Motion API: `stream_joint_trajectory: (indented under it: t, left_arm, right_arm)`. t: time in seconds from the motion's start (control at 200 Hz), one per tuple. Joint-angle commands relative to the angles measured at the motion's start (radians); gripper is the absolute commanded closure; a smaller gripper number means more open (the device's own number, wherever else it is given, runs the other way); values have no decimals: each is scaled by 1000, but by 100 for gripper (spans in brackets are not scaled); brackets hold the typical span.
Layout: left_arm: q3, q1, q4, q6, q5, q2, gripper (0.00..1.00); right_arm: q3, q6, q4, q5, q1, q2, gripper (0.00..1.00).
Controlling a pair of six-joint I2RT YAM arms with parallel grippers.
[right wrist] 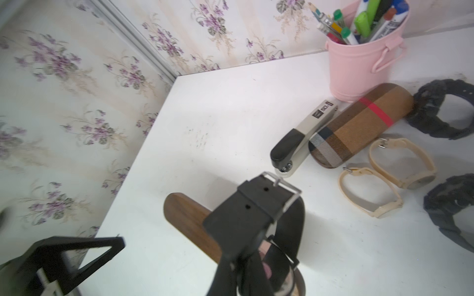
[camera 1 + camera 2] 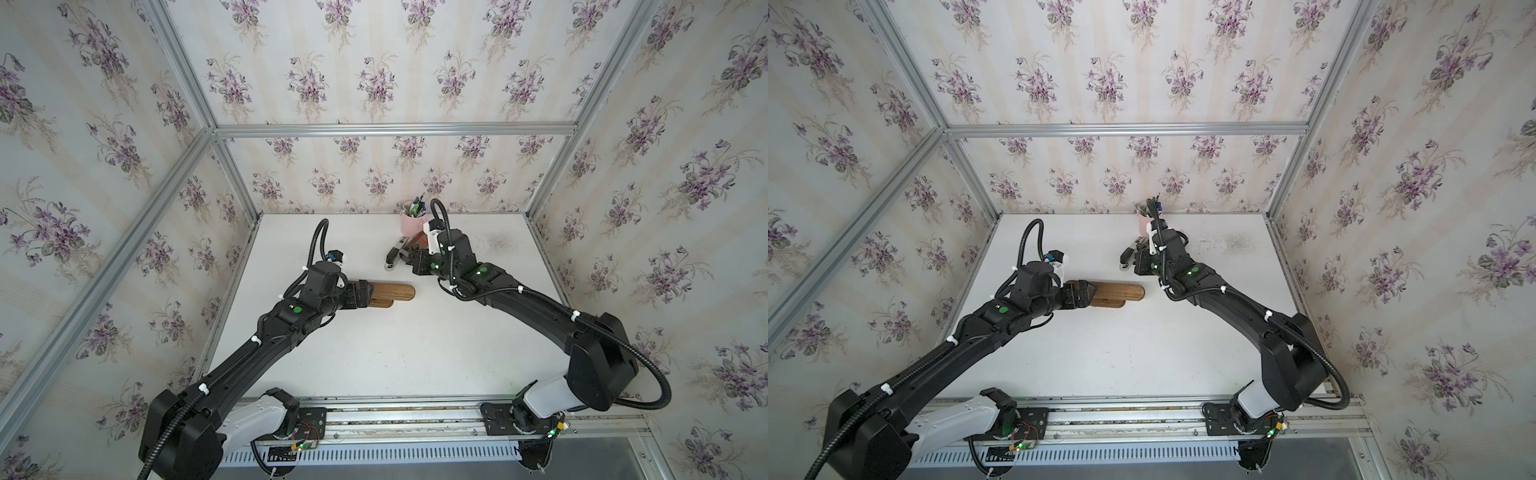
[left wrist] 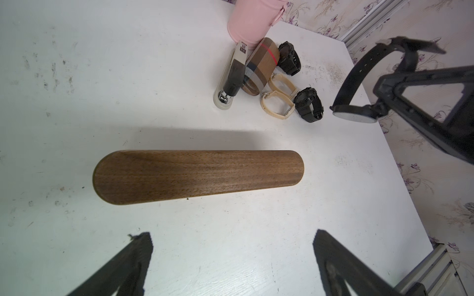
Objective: Place watch on stand
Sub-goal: Pick up the watch at the center of the board.
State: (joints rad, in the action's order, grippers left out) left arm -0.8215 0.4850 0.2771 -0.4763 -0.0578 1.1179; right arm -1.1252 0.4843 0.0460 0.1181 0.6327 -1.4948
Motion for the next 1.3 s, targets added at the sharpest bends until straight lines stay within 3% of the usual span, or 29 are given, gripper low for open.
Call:
stream_joint_trajectory:
  t: [0.0,0.145,0.345,0.754,1.019,1.159,1.294]
  left_arm:
    - [-30,0,-96,20,-45,20,1]
    - [-70,0,-214,8,-129,75,1]
    - [-93,5,-353,-7,-280,164,13]
    - [-66,52,-408,74,-321,158,24]
    - [-69,51,-478,52,-386,183,40]
    - [-85,61,-461,49,-396,213,63]
    - [-91,68,-447,37,-390,232,74]
  right_arm:
    - [28,8,-47,124,6,48,100]
    - [59,-27,-40,173,36,99,100]
    - [98,-40,-63,237,65,150,100]
    - [104,-36,-98,338,78,186,99]
    - [100,-42,-86,345,94,179,98]
    - [97,-38,-96,339,93,174,96]
    - [91,-39,-99,333,93,166,92]
